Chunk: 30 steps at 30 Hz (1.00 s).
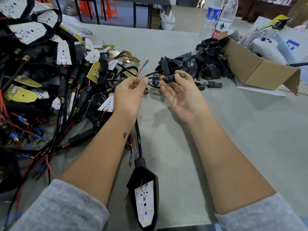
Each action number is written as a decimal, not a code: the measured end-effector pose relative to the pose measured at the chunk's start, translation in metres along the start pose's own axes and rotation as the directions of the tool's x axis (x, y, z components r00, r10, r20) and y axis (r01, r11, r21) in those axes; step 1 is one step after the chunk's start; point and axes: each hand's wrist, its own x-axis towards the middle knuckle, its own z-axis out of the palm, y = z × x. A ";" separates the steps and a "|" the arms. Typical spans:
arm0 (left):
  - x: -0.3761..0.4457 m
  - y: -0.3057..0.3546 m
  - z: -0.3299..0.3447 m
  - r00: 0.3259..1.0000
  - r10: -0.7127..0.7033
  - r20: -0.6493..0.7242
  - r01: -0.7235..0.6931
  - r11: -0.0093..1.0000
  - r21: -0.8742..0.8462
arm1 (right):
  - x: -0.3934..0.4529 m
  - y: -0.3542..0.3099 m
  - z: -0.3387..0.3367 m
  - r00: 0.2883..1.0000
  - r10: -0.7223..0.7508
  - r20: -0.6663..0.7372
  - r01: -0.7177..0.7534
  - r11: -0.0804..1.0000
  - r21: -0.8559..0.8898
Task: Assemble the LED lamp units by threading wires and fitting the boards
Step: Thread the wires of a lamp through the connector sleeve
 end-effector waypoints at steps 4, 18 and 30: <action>-0.001 0.001 -0.001 1.000 -0.025 0.014 0.026 0.999 -0.034 | 0.002 0.002 0.000 0.997 0.028 -0.065 -0.029 1.000 -0.007; 0.002 0.004 0.009 0.982 -0.183 0.050 0.190 0.963 -0.190 | 0.002 0.009 0.003 1.000 -0.027 0.015 0.029 0.976 -0.214; -0.004 -0.007 0.007 0.997 0.033 0.067 -0.025 0.993 -0.116 | 0.005 0.012 0.006 0.992 -0.119 -0.046 0.095 0.931 -0.352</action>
